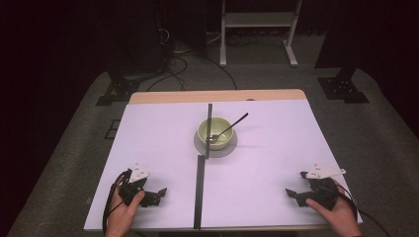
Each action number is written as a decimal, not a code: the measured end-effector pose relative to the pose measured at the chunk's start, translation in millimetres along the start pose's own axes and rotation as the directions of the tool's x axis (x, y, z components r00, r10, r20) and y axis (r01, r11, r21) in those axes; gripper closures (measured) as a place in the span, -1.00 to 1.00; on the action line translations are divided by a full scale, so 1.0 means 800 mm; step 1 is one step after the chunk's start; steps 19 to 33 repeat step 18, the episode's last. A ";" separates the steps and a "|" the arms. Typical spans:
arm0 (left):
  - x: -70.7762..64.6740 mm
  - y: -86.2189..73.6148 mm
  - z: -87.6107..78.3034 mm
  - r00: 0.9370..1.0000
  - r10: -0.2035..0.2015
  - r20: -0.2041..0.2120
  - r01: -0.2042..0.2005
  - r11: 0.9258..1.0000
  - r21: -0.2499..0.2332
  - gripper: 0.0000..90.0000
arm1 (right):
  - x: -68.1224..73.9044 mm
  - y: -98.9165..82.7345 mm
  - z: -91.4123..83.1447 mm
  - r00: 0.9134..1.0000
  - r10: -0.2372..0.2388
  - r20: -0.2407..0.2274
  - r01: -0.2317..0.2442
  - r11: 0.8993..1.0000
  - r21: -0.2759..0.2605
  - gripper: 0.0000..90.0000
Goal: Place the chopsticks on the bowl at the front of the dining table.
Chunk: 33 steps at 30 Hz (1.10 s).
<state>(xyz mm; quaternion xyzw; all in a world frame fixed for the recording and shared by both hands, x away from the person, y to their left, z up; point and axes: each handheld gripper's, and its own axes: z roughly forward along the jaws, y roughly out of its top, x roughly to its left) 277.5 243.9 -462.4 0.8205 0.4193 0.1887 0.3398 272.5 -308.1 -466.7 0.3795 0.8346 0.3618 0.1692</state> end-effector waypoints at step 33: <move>0.000 -0.001 0.000 1.000 0.000 0.001 0.000 1.000 -0.005 -0.98 | 0.000 0.000 0.000 1.000 0.001 0.000 -0.001 1.000 0.002 -0.73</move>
